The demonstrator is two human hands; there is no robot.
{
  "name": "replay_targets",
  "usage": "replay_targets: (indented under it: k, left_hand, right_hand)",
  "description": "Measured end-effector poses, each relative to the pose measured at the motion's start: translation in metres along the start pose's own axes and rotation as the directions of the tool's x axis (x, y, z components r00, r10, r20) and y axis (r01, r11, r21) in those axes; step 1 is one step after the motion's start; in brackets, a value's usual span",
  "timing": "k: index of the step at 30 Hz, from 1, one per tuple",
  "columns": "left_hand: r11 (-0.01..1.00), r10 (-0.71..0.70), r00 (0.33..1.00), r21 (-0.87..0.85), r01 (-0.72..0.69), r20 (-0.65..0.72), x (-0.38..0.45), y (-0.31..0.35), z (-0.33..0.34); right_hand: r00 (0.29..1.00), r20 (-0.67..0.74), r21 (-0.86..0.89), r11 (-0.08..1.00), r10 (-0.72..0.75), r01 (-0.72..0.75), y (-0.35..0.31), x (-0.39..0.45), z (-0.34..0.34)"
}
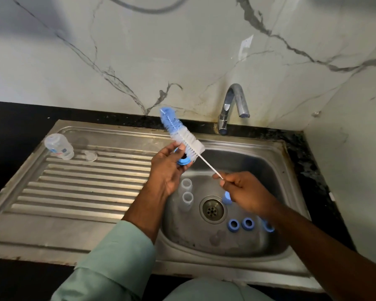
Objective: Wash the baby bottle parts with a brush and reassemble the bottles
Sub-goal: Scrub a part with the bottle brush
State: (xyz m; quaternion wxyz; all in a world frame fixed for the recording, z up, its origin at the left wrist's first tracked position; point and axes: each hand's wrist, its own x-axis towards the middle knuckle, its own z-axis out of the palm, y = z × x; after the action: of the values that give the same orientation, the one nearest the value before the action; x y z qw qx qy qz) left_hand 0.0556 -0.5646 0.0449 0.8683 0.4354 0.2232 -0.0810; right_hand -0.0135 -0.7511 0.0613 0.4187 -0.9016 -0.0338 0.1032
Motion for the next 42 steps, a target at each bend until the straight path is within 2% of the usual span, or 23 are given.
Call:
replay_targets:
  k: [4, 7, 9, 11, 13, 14, 17, 18, 23, 24, 26, 28, 32, 35, 37, 40, 42]
  left_hand:
    - [0.996, -0.023, 0.996, -0.085, 0.030, 0.091, 0.013, 0.022, -0.022]
    - [0.984, -0.096, 0.953, 0.170, 0.047, 0.286, 0.003, 0.029, -0.025]
    - [0.974, -0.122, 0.932, 0.223, 0.045, 0.342, -0.001, 0.029, -0.019]
    - [0.993, -0.079, 0.948, 0.105, 0.048, 0.308, 0.007, 0.034, -0.018]
    - [0.997, -0.032, 0.976, -0.057, 0.045, 0.213, 0.014, 0.034, -0.020]
    - [0.997, -0.014, 0.981, -0.078, 0.030, 0.192, 0.013, 0.029, -0.016]
    - [1.000, -0.026, 0.967, -0.001, 0.027, 0.254, 0.001, -0.001, 0.003]
    - [0.998, -0.031, 0.968, -0.045, 0.044, 0.248, 0.000, -0.006, 0.007]
    - [0.908, 0.045, 0.999, -0.416, -0.038, 0.005, 0.021, -0.001, 0.008]
    - [0.910, 0.026, 1.000, -0.414, -0.017, 0.017, 0.020, -0.005, 0.012]
    - [0.951, -0.058, 0.996, -0.299, 0.075, 0.065, 0.012, -0.017, 0.023]
    - [0.962, -0.093, 0.994, -0.252, 0.104, 0.057, 0.011, -0.020, 0.029]
    - [0.903, -0.048, 0.999, -0.426, 0.050, 0.017, 0.023, -0.009, 0.023]
    - [0.904, -0.104, 0.992, -0.408, 0.127, 0.077, 0.009, -0.022, 0.031]
    - [0.910, -0.112, 0.990, -0.390, 0.138, 0.088, 0.004, -0.026, 0.033]
    - [0.883, -0.037, 0.998, -0.466, 0.059, 0.056, 0.016, -0.015, 0.022]
    - [0.912, -0.026, 0.998, -0.408, 0.049, 0.061, 0.018, -0.013, 0.019]
  right_hand:
    - [0.993, 0.117, 0.093, 0.996, 0.002, -0.013, 0.006, -0.003, -0.019]
    - [0.984, 0.176, 0.030, 0.999, -0.034, 0.029, 0.005, 0.000, -0.034]
    - [0.983, 0.173, 0.021, 0.998, -0.056, 0.053, -0.001, 0.009, -0.040]
    - [0.977, 0.200, 0.063, 0.996, -0.068, 0.056, -0.003, 0.012, -0.046]
    - [0.975, 0.220, 0.062, 0.998, -0.043, 0.030, -0.002, 0.010, -0.050]
    - [0.977, 0.208, 0.048, 0.999, -0.034, 0.024, -0.001, 0.010, -0.051]
    - [0.993, 0.114, 0.021, 0.999, -0.041, 0.039, -0.006, 0.022, -0.037]
    - [0.994, 0.099, 0.044, 0.998, -0.048, 0.044, -0.007, 0.025, -0.029]
    - [0.996, 0.064, 0.042, 0.997, -0.068, 0.065, 0.012, 0.009, -0.006]
    - [0.996, 0.053, 0.028, 0.997, -0.075, 0.073, 0.010, 0.009, -0.002]
    - [0.998, -0.025, 0.035, 0.998, -0.052, 0.053, 0.001, 0.016, 0.007]
    - [0.995, -0.088, 0.025, 0.998, -0.049, 0.052, -0.006, 0.019, 0.014]
    - [0.995, -0.082, 0.098, 0.993, -0.053, 0.061, -0.003, -0.001, 0.020]
    - [0.990, -0.134, 0.239, 0.971, 0.046, -0.012, -0.001, 0.010, 0.019]
    - [0.990, -0.112, 0.290, 0.956, 0.086, -0.050, 0.001, 0.016, 0.014]
    - [0.999, -0.032, 0.219, 0.975, 0.033, -0.025, 0.007, 0.003, 0.007]
    - [1.000, -0.011, 0.116, 0.993, 0.006, -0.004, 0.009, -0.005, 0.006]
